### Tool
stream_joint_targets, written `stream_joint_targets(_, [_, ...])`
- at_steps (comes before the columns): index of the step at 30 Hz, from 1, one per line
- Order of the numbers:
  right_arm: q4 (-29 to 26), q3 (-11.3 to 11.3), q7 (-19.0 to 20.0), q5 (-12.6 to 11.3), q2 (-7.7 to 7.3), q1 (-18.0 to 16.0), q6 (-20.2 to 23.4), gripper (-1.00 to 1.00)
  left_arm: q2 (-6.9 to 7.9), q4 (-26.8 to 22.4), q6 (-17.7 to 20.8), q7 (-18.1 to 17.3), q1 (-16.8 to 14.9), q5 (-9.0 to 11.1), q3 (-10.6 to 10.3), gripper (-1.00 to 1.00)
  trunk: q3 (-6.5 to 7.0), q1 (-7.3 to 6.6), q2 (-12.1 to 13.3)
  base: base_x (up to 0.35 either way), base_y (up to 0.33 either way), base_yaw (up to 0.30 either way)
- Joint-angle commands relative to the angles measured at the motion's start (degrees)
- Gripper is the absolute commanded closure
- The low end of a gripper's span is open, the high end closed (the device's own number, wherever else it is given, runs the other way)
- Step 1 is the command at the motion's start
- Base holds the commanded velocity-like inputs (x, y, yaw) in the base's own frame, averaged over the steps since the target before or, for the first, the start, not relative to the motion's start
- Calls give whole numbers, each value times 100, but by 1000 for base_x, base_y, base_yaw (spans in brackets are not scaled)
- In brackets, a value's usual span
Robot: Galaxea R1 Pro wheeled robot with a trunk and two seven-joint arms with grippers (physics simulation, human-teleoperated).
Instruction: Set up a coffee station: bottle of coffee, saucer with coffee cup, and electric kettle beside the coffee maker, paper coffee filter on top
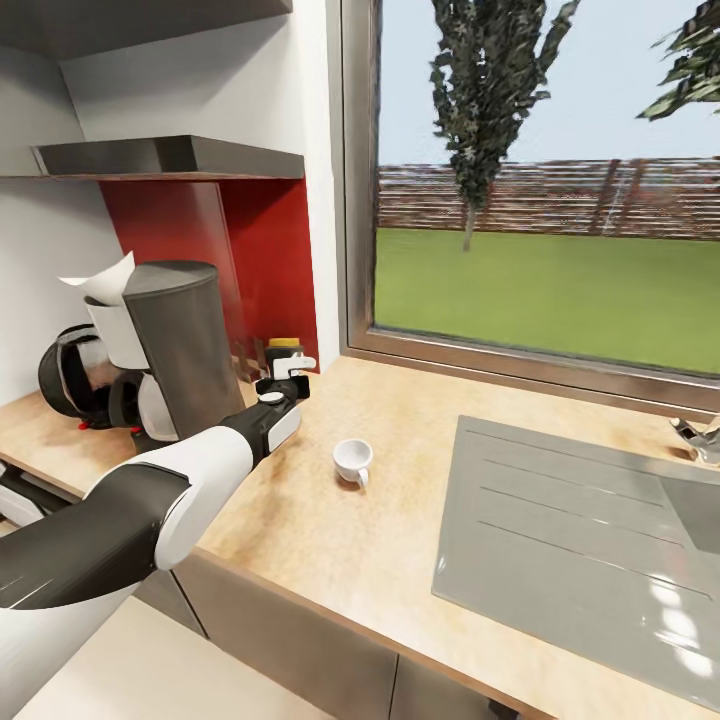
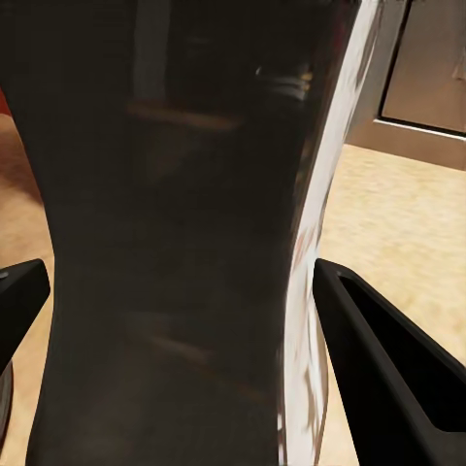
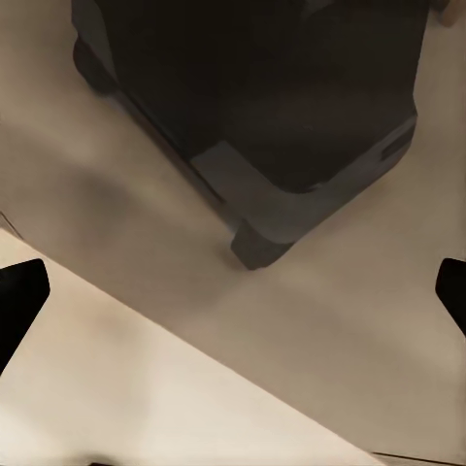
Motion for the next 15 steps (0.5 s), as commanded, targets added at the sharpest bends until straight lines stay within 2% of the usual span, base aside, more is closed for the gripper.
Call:
stream_joint_targets(1, [-7,24,35,-63,-6,1,-7,-100,-2,7,-21,20,-4,50,-53,100,-5,1,-4,0,0,0])
stream_joint_targets(15, [-7,32,35,-63,-3,1,1,-100,-2,6,-22,20,-6,50,-53,100,-48,1,-4,0,0,0])
